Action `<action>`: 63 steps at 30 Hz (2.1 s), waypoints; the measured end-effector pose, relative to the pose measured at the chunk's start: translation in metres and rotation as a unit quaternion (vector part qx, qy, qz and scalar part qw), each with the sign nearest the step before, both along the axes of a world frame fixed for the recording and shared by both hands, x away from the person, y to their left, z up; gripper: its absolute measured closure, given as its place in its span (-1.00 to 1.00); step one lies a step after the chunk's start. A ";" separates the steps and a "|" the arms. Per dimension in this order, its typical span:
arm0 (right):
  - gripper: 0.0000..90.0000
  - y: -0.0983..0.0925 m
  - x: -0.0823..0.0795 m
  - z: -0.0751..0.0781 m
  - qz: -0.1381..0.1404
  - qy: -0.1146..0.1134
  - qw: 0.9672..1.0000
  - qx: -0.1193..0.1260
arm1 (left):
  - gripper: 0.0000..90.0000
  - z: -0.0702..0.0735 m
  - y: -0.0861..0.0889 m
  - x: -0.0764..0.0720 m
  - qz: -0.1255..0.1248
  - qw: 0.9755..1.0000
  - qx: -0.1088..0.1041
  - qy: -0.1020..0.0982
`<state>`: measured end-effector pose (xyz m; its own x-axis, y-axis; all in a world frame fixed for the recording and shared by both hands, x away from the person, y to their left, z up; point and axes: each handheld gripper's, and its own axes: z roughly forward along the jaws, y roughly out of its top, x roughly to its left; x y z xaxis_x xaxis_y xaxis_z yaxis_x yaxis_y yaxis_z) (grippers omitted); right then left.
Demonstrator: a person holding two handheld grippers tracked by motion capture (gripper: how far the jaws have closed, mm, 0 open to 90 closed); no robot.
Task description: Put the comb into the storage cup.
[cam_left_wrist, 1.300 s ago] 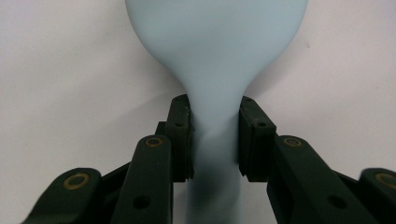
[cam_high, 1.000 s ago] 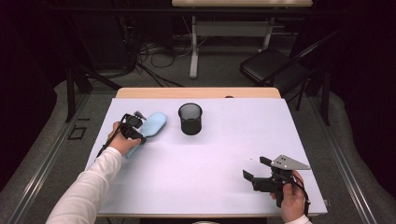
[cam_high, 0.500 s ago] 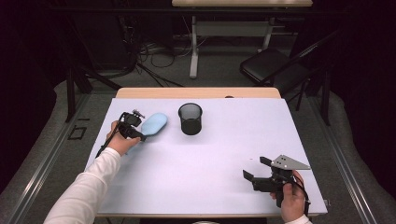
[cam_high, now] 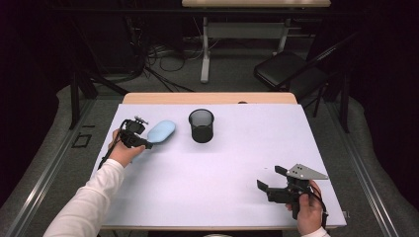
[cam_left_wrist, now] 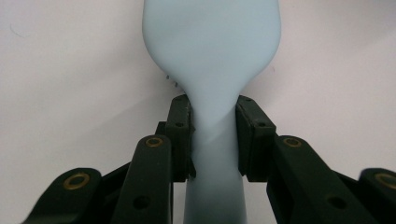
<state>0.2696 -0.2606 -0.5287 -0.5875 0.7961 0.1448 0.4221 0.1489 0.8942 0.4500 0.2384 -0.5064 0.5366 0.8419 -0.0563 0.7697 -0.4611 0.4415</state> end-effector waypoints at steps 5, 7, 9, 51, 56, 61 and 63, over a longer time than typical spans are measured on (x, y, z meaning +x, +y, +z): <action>-0.76 0.000 0.000 0.000 0.001 0.000 1.000 -0.001 | 0.54 0.004 0.007 -0.003 0.010 1.000 -0.018 -0.009; -0.76 0.000 0.000 0.000 0.000 0.001 1.000 -0.001 | 0.54 0.008 0.012 -0.005 0.019 0.999 -0.028 -0.018; -0.76 0.000 0.000 0.000 0.000 0.001 1.000 -0.001 | 0.54 0.009 0.013 -0.006 0.021 0.999 -0.030 -0.021; -0.76 0.001 0.000 -0.001 -0.001 0.004 1.000 0.000 | 0.54 0.050 0.020 -0.034 0.038 0.983 -0.103 -0.146; -0.76 0.001 0.000 -0.001 -0.001 0.005 1.000 -0.001 | 0.54 0.055 0.014 -0.038 0.030 0.981 -0.109 -0.161; -0.76 0.001 0.001 -0.001 -0.001 0.005 1.000 -0.002 | 0.54 0.058 0.009 -0.042 0.024 0.978 -0.116 -0.170; -0.76 0.001 0.001 -0.001 -0.001 0.005 1.000 -0.001 | 0.54 0.061 0.006 -0.044 0.019 0.977 -0.120 -0.177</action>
<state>0.2701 -0.2599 -0.5297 -0.5840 0.7980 0.1487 0.4314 0.1500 0.8896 0.4062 0.2442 -0.4453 0.5261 0.8475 -0.0703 0.5634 -0.2854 0.7753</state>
